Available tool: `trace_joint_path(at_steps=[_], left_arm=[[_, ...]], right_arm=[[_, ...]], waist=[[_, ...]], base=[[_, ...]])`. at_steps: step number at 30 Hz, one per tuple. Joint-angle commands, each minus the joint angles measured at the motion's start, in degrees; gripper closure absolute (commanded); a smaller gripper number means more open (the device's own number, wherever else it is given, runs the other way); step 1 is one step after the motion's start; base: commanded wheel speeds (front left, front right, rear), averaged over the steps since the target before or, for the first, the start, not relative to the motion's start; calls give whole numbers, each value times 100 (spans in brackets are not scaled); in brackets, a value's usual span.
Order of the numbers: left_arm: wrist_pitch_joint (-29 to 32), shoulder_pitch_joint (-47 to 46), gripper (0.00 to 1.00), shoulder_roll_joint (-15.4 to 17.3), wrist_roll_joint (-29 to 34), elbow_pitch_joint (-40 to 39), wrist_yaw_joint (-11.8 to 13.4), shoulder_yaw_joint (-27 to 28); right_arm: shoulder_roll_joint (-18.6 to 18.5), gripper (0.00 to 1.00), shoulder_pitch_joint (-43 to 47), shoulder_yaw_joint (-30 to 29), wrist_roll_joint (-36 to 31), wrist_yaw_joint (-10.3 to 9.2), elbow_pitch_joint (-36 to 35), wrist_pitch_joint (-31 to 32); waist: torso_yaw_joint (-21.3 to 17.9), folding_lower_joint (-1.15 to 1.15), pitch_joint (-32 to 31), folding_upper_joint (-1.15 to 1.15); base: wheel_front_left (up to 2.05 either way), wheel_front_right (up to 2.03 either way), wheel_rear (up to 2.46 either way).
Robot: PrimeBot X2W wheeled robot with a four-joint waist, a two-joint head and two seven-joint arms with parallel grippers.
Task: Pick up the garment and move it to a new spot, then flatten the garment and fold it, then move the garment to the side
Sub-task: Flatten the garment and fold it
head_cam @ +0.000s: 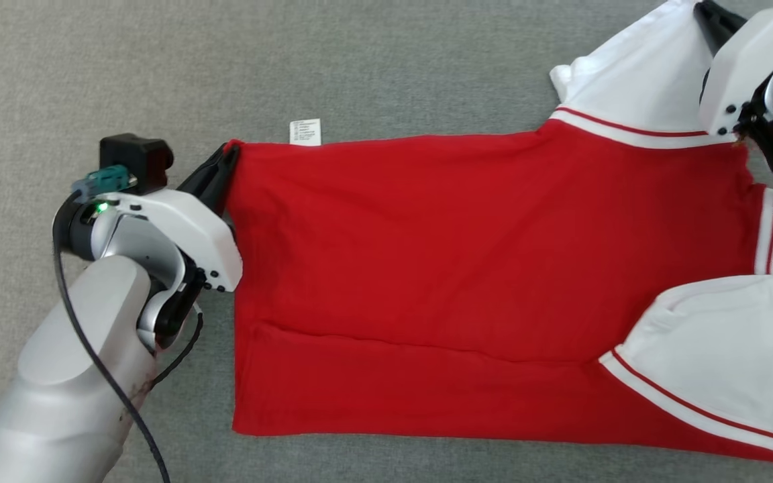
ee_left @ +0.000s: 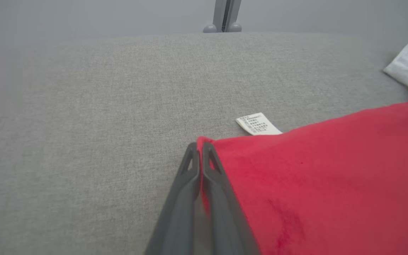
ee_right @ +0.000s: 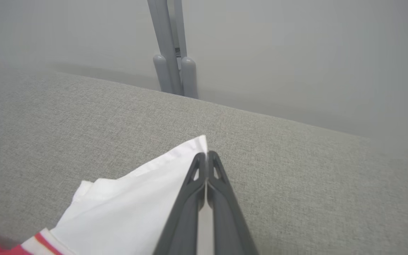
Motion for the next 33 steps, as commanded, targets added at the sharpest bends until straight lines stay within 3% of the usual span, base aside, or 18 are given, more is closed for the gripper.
trace_joint_path(at_steps=[1,9,16,25,33], left_arm=[[-47,108,100,68,-117,-29,-21,93],[-289,590,100,234,-279,-576,67,256],[-481,1417,100,420,-384,-1451,334,337],[-646,2484,100,705,-543,-2601,811,574],[-666,3193,100,737,-729,-2993,1049,592]], right_arm=[[-92,100,184,72,135,-1,-160,-140],[-206,100,1159,12,929,-1,-1012,-1008],[-286,100,2475,-312,1425,-1,-2013,-1795],[-254,100,3835,-1114,1199,-1,-3040,-2204],[228,100,5203,-2158,636,-1,-4030,-1960]], waist=[[-120,0,-106,0],[-287,0,-423,0],[-381,0,-702,0],[-471,0,-863,0],[-478,0,-866,0]], base=[[0,0,0],[0,0,0],[0,0,0],[0,0,0],[0,0,0]])
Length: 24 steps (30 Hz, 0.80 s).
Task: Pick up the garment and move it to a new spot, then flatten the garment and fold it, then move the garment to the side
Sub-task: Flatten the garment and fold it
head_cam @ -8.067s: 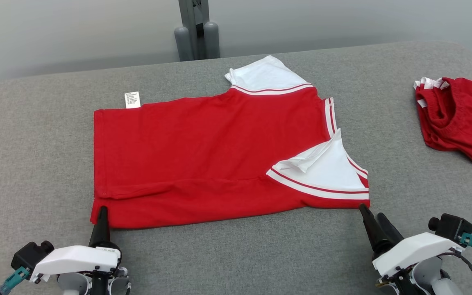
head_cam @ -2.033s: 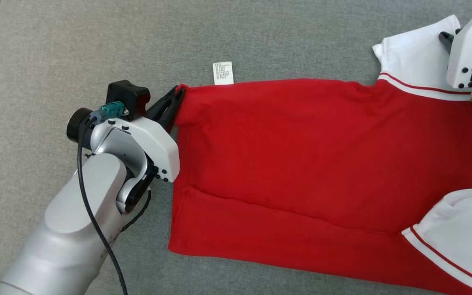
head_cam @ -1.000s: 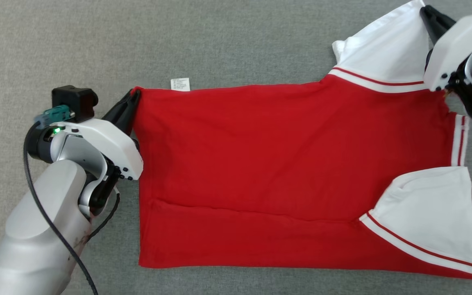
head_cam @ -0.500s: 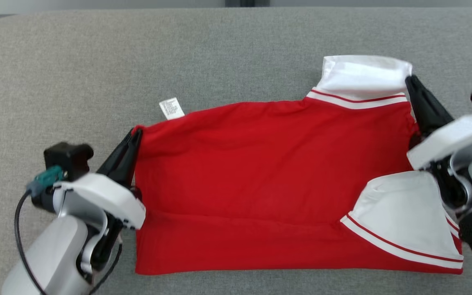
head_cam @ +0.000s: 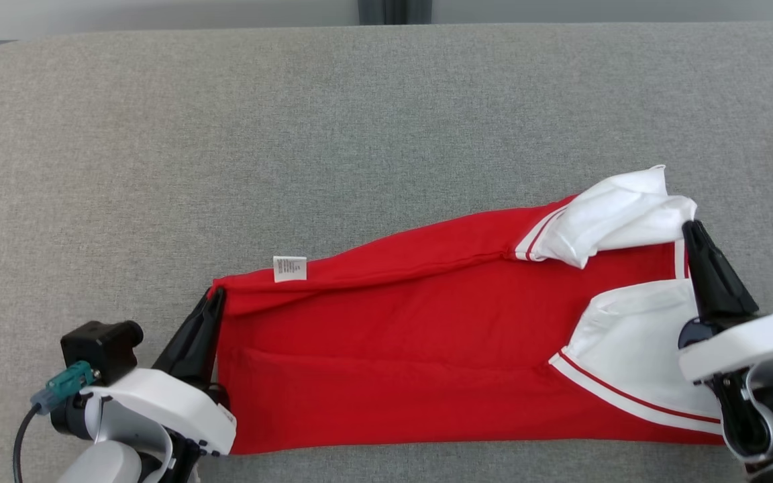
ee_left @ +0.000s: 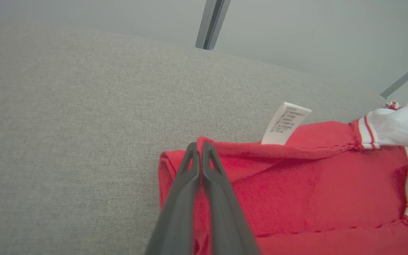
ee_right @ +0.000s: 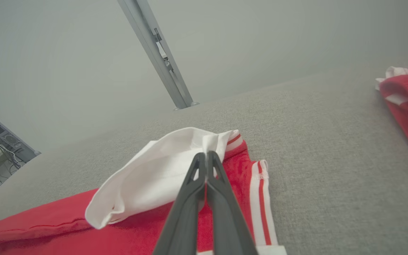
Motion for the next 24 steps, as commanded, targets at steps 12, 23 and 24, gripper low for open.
trace_joint_path(at_steps=[12,23,24], left_arm=[[-102,355,100,93,-85,173,132,48],[-56,267,100,-61,-43,1014,-9,-190],[-68,285,100,-74,-53,1057,-23,-200]], right_arm=[[770,100,1482,-1131,-658,1,-1506,748],[1003,100,1451,-1020,-996,1,-1023,915],[1005,100,1472,-1023,-995,1,-986,895]], waist=[[-76,0,-53,0],[-180,0,-194,0],[-185,0,-217,0]], base=[[0,0,0],[0,0,0],[0,0,0]])
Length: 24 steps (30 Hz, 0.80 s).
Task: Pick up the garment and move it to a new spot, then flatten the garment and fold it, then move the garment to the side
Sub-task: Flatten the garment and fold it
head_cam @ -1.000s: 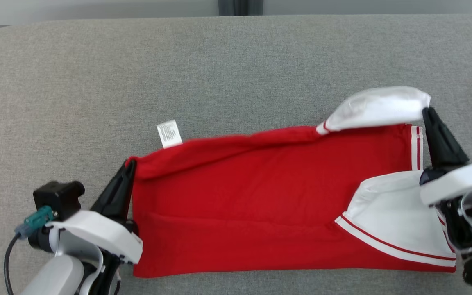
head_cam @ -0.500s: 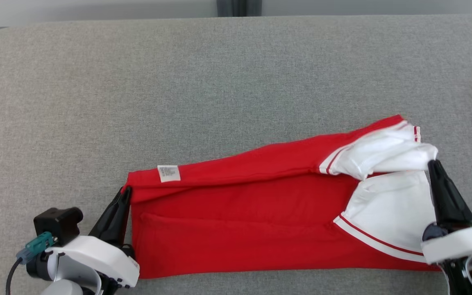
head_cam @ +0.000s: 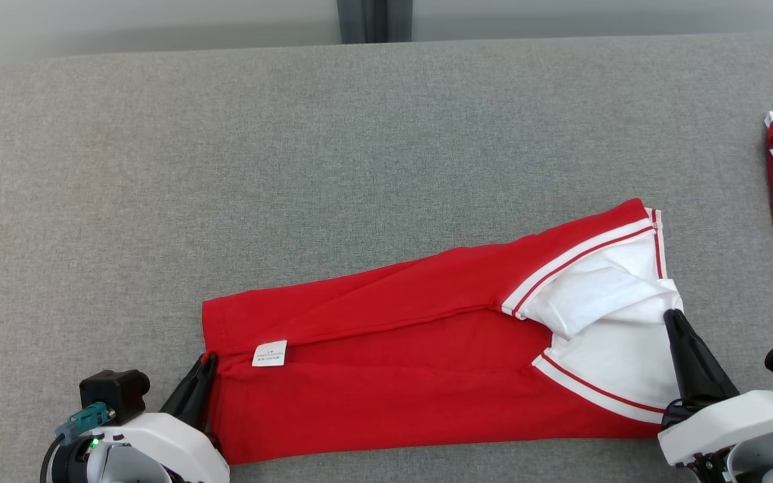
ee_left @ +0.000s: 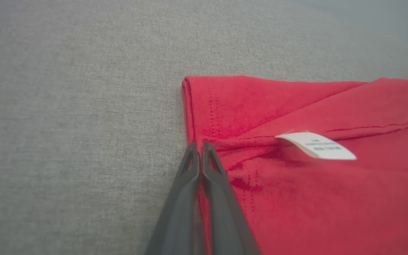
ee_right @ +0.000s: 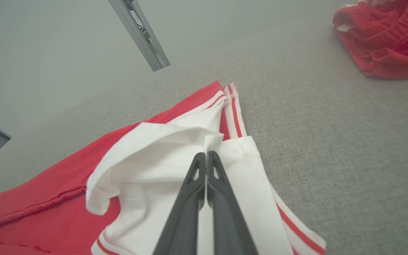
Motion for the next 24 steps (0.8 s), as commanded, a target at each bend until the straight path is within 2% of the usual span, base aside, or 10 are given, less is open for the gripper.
trace_joint_path(at_steps=[1,5,6,7,9,10,11,13,14,24], left_arm=[[-37,2,100,12,12,64,-38,5],[-64,84,100,7,-5,203,-40,-28],[-66,100,100,13,-2,237,-38,-29],[-66,100,100,13,-2,237,-38,-29],[-93,132,100,14,-16,290,-39,-27],[-113,157,97,26,-1,311,-37,-37],[-134,189,82,38,17,325,-31,-43],[-172,259,21,64,43,319,3,-51],[-184,301,1,77,39,304,13,-50],[-529,772,0,136,92,-223,269,39]], right_arm=[[-14,100,27,-15,-5,1,42,-64],[-11,100,109,76,45,1,184,-108],[3,89,130,97,87,1,238,-98],[3,89,130,97,87,1,238,-98],[-6,50,153,138,127,1,334,-87],[-20,24,167,155,145,1,372,-103],[-34,1,191,176,156,1,411,-110],[-83,0,260,220,169,1,455,-127],[-115,0,307,234,150,1,486,-120],[-324,0,718,24,-6,1,270,-102]], waist=[[-11,0,-40,0],[-56,0,-151,0],[-72,0,-179,0],[-72,0,-179,0],[-97,0,-237,0],[-109,0,-266,0],[-122,0,-298,0],[-151,0,-366,0],[-169,0,-404,0],[-286,0,-780,0]], base=[[0,0,0],[0,0,0],[0,0,0],[0,0,0],[0,0,0],[0,0,0],[0,0,0],[0,0,0],[0,0,0],[0,0,0]])
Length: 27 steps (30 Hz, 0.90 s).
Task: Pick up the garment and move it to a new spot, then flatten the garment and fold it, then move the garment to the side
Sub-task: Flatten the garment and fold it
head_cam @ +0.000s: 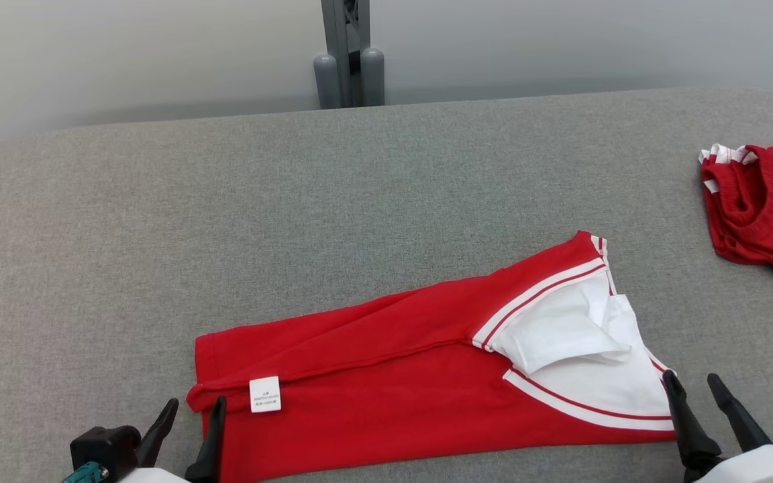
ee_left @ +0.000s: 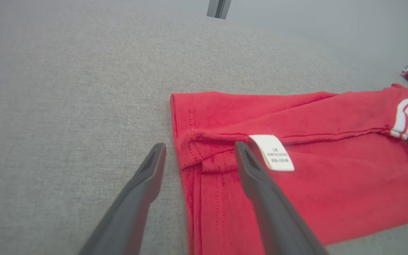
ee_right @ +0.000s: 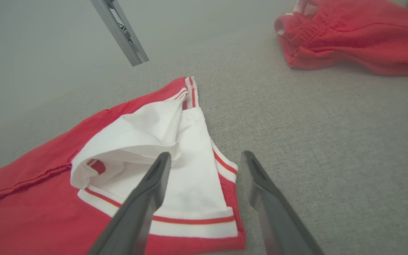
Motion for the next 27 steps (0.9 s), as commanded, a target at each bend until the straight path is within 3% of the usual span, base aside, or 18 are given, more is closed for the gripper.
trace_joint_path(at_steps=[1,14,27], left_arm=[[-59,19,0,35,68,-115,74,39],[-69,-215,0,-18,292,-896,327,-38],[-138,-176,0,-104,216,-1054,486,79]], right_arm=[[-55,0,35,-83,-27,1,-122,11],[-173,0,-230,-396,-344,1,-702,472],[-320,0,-1235,24,-627,1,419,1078]], waist=[[-19,0,-82,0],[122,0,-463,0],[514,0,-560,0]], base=[[0,0,0],[0,0,0],[0,0,0]])
